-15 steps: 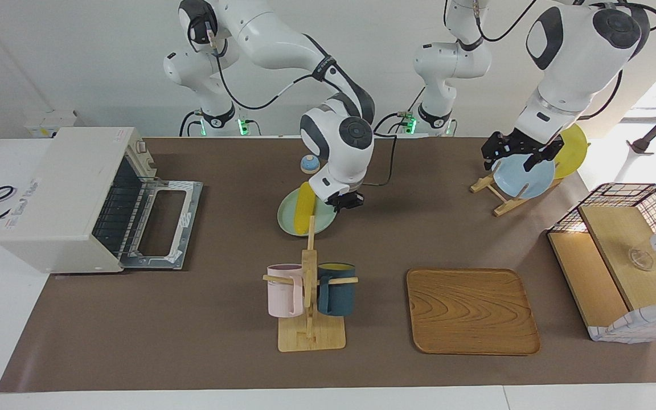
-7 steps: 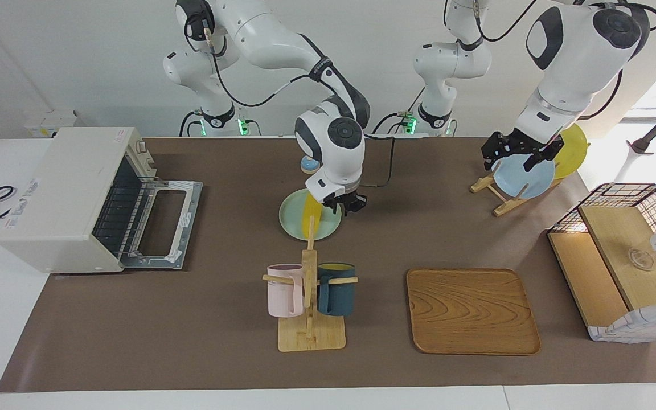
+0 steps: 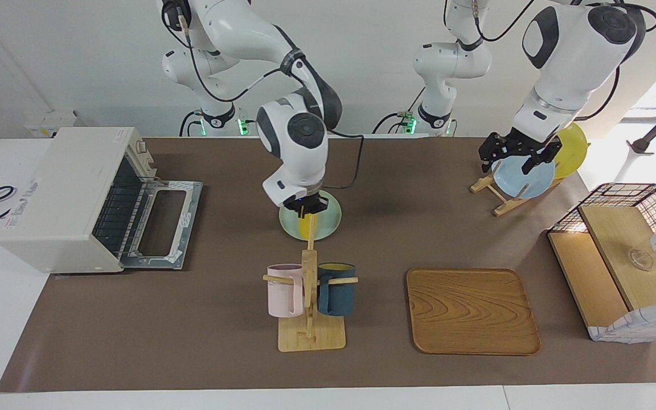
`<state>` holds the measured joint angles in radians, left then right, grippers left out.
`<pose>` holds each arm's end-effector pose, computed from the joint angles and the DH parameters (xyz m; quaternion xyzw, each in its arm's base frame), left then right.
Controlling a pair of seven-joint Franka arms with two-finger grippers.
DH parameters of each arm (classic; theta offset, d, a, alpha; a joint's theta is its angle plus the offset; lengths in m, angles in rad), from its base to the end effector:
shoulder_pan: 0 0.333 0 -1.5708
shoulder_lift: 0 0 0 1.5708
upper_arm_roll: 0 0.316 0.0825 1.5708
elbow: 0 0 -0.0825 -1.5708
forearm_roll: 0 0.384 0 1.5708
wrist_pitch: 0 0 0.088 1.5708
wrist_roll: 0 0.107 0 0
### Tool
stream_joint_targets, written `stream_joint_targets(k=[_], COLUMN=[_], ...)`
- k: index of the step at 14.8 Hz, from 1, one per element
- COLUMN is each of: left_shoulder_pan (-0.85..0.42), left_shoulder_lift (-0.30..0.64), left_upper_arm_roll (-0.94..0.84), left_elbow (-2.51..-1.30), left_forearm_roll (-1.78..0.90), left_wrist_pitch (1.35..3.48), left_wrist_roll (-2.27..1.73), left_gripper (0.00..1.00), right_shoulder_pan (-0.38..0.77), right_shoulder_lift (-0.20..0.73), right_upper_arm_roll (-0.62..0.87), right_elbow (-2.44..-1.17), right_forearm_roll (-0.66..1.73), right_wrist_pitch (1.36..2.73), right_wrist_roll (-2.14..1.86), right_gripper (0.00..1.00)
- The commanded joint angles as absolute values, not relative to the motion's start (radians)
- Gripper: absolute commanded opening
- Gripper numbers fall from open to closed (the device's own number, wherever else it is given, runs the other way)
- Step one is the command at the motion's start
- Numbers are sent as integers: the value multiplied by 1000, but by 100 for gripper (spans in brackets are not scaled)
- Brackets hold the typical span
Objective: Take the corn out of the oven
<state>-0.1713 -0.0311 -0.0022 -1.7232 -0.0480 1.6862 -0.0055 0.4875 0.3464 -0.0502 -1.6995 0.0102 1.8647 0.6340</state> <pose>0.5421 -0.0997 0.5794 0.9964 -0.0811 -0.0051 0.0234 0.5705 0.2705 0.3791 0.9910 -0.0990 -0.0756 0.0494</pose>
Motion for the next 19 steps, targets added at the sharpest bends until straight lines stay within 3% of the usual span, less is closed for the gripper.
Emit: stream_joint_targets(k=[1,4,8,19], left_shoulder_pan=[-280,-406,-582,-857], left_shoulder_lift=[-46,-34,73,406], left_upper_arm_roll=[6,6,6,6], left_elbow=[-1761,-1798,-1816,-1813], left_forearm_roll=[-78,-120,-164,-167], left_wrist_pitch=[1738,1801,1946,2333], left_wrist_roll=[-41,-142,-296,-488], left_gripper=[100,100,100,100], right_shoulder_pan=[405,341,238,155], right_shoulder_lift=[258,224,218,222], right_upper_arm_roll=[-38,-37,-37,-38], right_elbow=[-1882,-1997,-2126,-2141], right_forearm_roll=[-47,-135,-202,-368], right_wrist_pitch=[1894,1954,2097,2069], right_wrist_roll=[591,571,508,404], right_gripper=[0,0,0,0])
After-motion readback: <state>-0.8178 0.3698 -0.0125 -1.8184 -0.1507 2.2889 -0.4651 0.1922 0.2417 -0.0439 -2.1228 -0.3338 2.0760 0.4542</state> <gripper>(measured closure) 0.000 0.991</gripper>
